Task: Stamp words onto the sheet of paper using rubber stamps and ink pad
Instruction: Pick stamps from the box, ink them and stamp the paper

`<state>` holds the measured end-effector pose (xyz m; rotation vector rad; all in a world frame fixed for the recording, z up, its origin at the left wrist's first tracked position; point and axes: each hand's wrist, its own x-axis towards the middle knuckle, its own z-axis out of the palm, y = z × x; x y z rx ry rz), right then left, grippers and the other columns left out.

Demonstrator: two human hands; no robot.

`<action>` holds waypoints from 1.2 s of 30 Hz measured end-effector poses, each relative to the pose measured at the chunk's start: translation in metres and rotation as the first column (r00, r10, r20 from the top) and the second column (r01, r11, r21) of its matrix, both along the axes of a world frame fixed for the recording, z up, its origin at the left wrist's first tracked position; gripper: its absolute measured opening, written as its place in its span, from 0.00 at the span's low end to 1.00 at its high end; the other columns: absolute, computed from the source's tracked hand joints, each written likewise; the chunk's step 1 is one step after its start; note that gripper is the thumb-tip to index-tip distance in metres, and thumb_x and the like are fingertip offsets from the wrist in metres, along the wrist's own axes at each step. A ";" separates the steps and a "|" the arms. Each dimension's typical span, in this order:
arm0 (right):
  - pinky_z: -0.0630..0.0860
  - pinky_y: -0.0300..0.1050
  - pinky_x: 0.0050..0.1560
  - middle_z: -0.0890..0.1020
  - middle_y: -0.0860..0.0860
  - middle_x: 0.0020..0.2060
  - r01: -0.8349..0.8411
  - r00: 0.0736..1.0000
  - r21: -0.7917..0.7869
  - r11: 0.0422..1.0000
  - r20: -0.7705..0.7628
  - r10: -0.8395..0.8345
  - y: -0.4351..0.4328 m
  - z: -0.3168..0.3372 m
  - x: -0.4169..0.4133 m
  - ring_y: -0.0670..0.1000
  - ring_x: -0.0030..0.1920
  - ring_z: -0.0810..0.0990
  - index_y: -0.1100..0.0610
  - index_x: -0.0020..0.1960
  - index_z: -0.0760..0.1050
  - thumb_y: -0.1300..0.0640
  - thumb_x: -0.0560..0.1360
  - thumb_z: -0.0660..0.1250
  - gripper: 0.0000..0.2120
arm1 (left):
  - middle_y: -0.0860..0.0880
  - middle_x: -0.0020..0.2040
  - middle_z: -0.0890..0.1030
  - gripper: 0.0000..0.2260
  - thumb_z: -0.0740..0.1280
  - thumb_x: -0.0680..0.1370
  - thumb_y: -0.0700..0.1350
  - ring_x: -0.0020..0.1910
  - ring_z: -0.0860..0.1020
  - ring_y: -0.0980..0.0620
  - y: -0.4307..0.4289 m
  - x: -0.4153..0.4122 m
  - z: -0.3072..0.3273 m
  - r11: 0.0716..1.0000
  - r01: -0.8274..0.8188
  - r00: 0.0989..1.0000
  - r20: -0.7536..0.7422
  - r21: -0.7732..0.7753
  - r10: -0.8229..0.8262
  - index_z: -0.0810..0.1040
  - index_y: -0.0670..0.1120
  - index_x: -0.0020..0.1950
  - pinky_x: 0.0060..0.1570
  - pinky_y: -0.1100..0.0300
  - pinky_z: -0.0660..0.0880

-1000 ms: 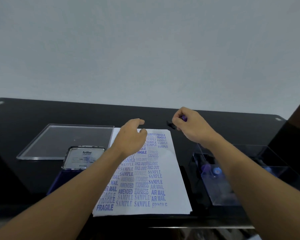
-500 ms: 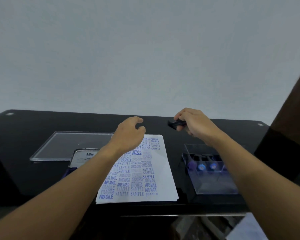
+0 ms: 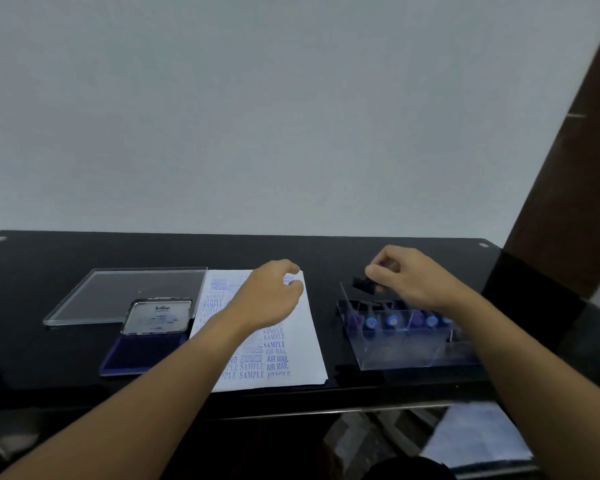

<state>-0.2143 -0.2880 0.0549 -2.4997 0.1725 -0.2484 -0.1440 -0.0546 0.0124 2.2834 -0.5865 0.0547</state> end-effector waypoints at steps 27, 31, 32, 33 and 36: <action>0.71 0.41 0.39 0.81 0.47 0.44 -0.006 0.968 -0.183 0.983 -0.248 -0.041 0.005 -0.065 -0.011 0.46 0.45 0.77 0.50 0.42 0.76 0.53 0.75 0.70 0.04 | 0.53 0.69 0.74 0.16 0.60 0.80 0.45 0.66 0.71 0.54 -0.050 -0.042 -0.040 0.990 0.129 0.991 -0.040 0.049 -0.127 0.73 0.48 0.68 0.61 0.63 0.66; 0.75 0.43 0.46 0.82 0.48 0.45 0.002 0.965 -0.177 0.984 -0.258 -0.048 0.008 -0.067 -0.011 0.47 0.47 0.79 0.49 0.41 0.77 0.52 0.76 0.69 0.05 | 0.53 0.70 0.72 0.18 0.60 0.80 0.46 0.68 0.70 0.55 -0.052 -0.039 -0.042 0.990 0.129 0.991 -0.037 0.056 -0.127 0.72 0.49 0.70 0.62 0.64 0.65; 0.76 0.44 0.46 0.82 0.48 0.46 0.005 0.965 -0.178 0.984 -0.256 -0.052 0.009 -0.067 -0.012 0.48 0.47 0.79 0.49 0.42 0.77 0.51 0.76 0.69 0.05 | 0.53 0.69 0.73 0.17 0.60 0.80 0.46 0.67 0.71 0.55 -0.052 -0.038 -0.042 0.990 0.130 0.991 -0.032 0.059 -0.128 0.73 0.49 0.69 0.61 0.64 0.65; 0.76 0.44 0.46 0.82 0.48 0.46 0.008 0.966 -0.179 0.984 -0.254 -0.054 0.009 -0.068 -0.012 0.48 0.47 0.79 0.49 0.42 0.77 0.51 0.77 0.68 0.05 | 0.53 0.68 0.74 0.16 0.60 0.80 0.46 0.66 0.72 0.55 -0.052 -0.038 -0.042 0.990 0.130 0.991 -0.028 0.060 -0.128 0.73 0.49 0.68 0.60 0.64 0.66; 0.74 0.42 0.44 0.83 0.49 0.46 -0.001 0.967 -0.181 0.984 -0.251 -0.045 0.009 -0.068 -0.013 0.47 0.45 0.80 0.49 0.42 0.77 0.51 0.77 0.68 0.06 | 0.52 0.67 0.75 0.15 0.60 0.80 0.45 0.64 0.72 0.54 -0.053 -0.037 -0.042 0.990 0.127 0.992 -0.012 0.056 -0.126 0.74 0.48 0.67 0.59 0.63 0.67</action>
